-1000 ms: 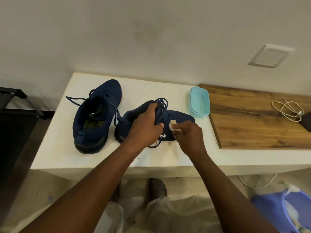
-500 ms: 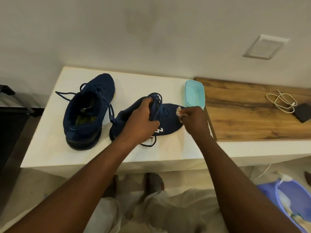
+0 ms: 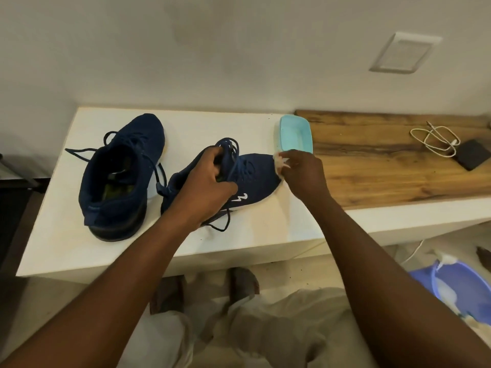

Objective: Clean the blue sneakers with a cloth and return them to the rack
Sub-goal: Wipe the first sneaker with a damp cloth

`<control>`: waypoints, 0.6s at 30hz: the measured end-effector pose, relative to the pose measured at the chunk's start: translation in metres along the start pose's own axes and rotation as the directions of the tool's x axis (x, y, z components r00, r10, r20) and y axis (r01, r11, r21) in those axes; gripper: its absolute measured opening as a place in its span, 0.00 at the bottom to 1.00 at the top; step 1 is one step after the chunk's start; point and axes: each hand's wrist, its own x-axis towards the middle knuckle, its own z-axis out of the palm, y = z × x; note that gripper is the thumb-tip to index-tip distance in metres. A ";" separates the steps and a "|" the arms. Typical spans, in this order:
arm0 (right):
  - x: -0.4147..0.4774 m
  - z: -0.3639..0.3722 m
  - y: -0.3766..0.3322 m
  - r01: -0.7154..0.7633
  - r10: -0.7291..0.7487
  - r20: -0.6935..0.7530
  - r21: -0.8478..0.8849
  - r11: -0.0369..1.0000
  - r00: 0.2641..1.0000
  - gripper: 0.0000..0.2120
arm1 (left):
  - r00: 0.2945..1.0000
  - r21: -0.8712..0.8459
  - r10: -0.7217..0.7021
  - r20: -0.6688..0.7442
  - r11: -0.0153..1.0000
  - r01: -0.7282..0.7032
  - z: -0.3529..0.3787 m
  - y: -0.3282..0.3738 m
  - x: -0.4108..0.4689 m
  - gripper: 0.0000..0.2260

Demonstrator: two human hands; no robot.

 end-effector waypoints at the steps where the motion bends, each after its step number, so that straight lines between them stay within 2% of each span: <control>1: 0.001 0.005 -0.006 0.017 -0.017 0.031 0.016 1.000 0.999 0.11 | 1.000 -0.007 -0.010 0.004 1.000 0.011 0.000 0.001 -0.001 0.31; 4: -0.011 0.016 -0.028 0.148 -0.153 0.246 0.038 0.988 0.957 0.08 | 0.999 -0.037 -0.040 0.019 0.998 0.041 -0.001 0.003 -0.001 0.31; 7: -0.019 0.008 -0.034 0.089 -0.165 0.348 0.224 0.970 0.923 0.07 | 0.999 -0.043 -0.049 0.019 0.998 0.050 -0.001 0.002 -0.001 0.32; 8: -0.017 0.004 -0.030 0.063 -0.155 0.351 0.259 0.964 0.924 0.07 | 0.999 -0.039 -0.048 0.017 0.998 0.049 -0.001 0.002 -0.001 0.32; 10: -0.009 0.001 -0.021 0.076 -0.123 0.270 0.177 0.981 0.955 0.07 | 0.999 -0.025 -0.048 0.012 0.999 0.048 -0.002 0.001 -0.001 0.30; 13: -0.003 0.010 -0.017 0.026 -0.030 0.117 0.039 0.999 0.993 0.07 | 1.000 0.124 -0.031 0.004 0.992 0.030 -0.005 0.003 -0.002 0.19; 16: -0.013 0.018 -0.029 0.069 -0.059 0.196 -0.047 0.997 0.979 0.07 | 0.999 0.377 0.049 0.004 0.925 -0.047 0.001 0.002 -0.006 0.10; 18: -0.023 0.013 -0.039 0.066 -0.067 0.249 0.012 0.998 0.966 0.04 | 0.997 0.388 0.077 -0.013 0.919 -0.066 0.003 0.001 -0.009 0.08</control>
